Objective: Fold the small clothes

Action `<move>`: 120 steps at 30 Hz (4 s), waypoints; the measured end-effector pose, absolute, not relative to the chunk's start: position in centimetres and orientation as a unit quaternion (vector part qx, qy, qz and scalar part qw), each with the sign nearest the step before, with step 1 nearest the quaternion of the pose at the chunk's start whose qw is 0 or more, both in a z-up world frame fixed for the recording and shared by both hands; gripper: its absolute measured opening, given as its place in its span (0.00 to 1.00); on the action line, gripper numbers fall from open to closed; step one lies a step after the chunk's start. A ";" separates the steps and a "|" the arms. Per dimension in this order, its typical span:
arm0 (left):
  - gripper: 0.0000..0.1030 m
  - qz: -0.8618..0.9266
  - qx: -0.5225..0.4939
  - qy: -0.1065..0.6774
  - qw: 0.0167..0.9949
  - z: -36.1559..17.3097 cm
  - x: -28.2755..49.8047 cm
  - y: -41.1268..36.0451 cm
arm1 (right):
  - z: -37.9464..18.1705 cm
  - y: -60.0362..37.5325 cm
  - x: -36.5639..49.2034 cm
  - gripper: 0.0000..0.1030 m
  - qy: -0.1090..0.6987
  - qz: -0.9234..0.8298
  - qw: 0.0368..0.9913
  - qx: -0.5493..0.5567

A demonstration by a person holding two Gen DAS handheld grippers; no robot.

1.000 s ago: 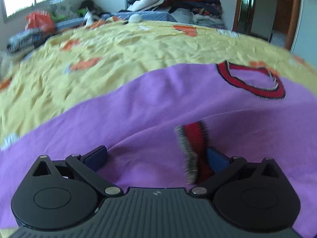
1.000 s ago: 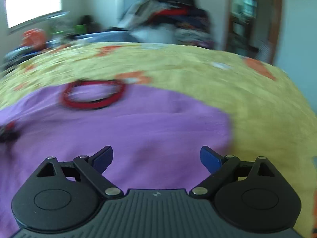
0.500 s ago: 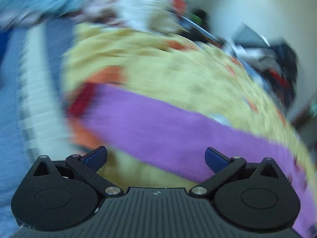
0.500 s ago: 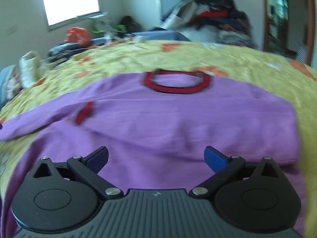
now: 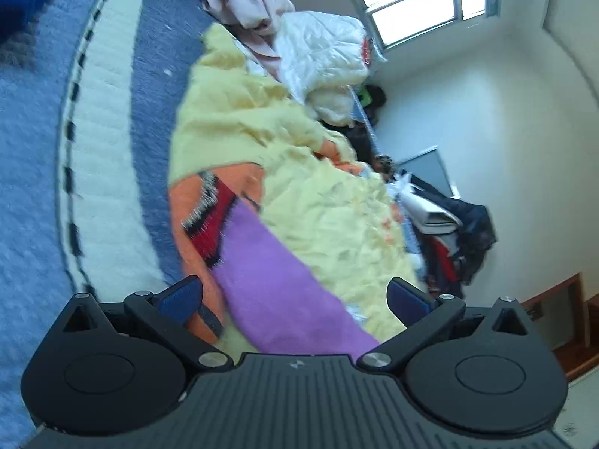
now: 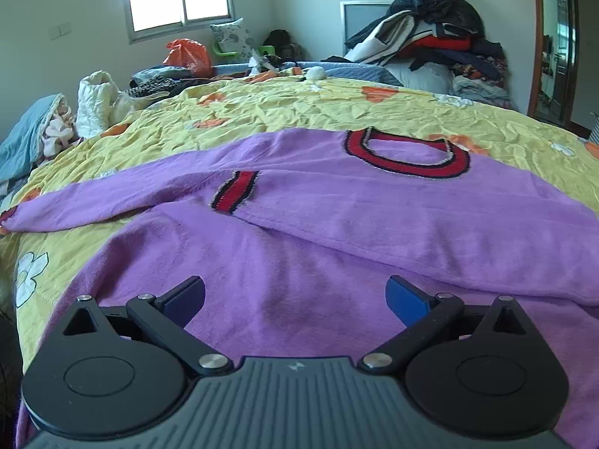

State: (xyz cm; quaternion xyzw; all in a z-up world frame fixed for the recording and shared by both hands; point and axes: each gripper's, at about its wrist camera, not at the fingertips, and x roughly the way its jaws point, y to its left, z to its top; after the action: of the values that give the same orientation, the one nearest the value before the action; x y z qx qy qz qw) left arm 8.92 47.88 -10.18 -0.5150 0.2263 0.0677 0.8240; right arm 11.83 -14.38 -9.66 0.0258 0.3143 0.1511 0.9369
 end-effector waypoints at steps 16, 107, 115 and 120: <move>1.00 0.065 -0.563 0.226 0.793 -13.4 11.0 47.3 | -9.4 -14.7 11.1 1.00 0.318 0.154 0.935 0.032; 0.74 -0.215 -0.168 0.408 0.871 -7.1 29.8 7.3 | -10.4 -35.7 17.4 0.46 0.344 0.033 0.904 0.251; 0.79 -0.159 -0.262 0.397 0.865 -7.7 31.3 16.4 | -11.7 -34.2 21.4 0.06 0.367 0.061 0.902 0.221; 0.84 -0.188 -0.259 0.387 0.865 -6.0 31.2 16.0 | -9.0 -33.3 19.8 0.05 0.321 0.068 0.927 0.181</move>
State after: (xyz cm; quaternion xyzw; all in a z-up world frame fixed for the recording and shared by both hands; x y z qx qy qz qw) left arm 31.17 16.01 -5.97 -0.2586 0.3874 -0.1876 0.8648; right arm 19.80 -33.31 -8.97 0.1810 0.3211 0.0677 0.9271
